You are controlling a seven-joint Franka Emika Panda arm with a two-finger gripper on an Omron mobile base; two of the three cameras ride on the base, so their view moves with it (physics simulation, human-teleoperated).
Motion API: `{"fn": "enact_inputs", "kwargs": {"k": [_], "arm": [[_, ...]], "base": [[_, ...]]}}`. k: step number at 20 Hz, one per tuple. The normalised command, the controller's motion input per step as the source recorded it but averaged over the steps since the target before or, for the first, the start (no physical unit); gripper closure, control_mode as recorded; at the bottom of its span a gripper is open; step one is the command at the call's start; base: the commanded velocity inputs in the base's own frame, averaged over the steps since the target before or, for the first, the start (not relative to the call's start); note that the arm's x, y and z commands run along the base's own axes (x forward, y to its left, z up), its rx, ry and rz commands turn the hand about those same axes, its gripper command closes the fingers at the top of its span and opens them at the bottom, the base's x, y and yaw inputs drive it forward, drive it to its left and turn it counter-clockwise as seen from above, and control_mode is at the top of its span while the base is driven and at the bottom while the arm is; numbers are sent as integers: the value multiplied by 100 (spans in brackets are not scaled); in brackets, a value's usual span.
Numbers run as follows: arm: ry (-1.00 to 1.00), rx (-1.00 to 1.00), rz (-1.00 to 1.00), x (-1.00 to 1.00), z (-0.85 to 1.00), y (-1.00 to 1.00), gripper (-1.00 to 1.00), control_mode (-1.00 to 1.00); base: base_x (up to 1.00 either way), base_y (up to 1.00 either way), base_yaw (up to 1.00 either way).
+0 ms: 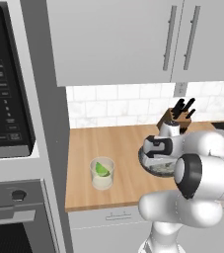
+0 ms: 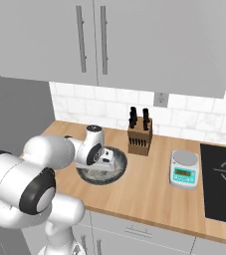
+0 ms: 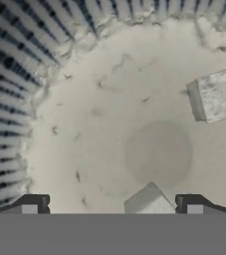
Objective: Grab a lemon wedge from the fridge and one ice cube from the ice bowl, and put them in the glass of lemonade.
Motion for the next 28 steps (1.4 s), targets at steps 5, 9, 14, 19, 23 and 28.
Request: {"fn": "enact_inputs", "kwargs": {"k": [5, 9, 14, 19, 23, 28], "arm": [[0, 0, 0, 0, -22, 0, -100, -100], [-2, 0, 0, -16, -4, 0, -100, -100], [0, 0, 0, -2, 0, 0, -100, -100], [0, 0, 0, 0, -1, 0, -100, -100], [0, 0, 0, 0, -1, 0, -100, -100], [0, 0, 0, 0, -4, 0, -100, -100]], "base": [[0, 0, 0], [0, 0, 0], [0, 0, 0], [0, 0, 0], [0, 0, 0], [0, 0, 0]]}}
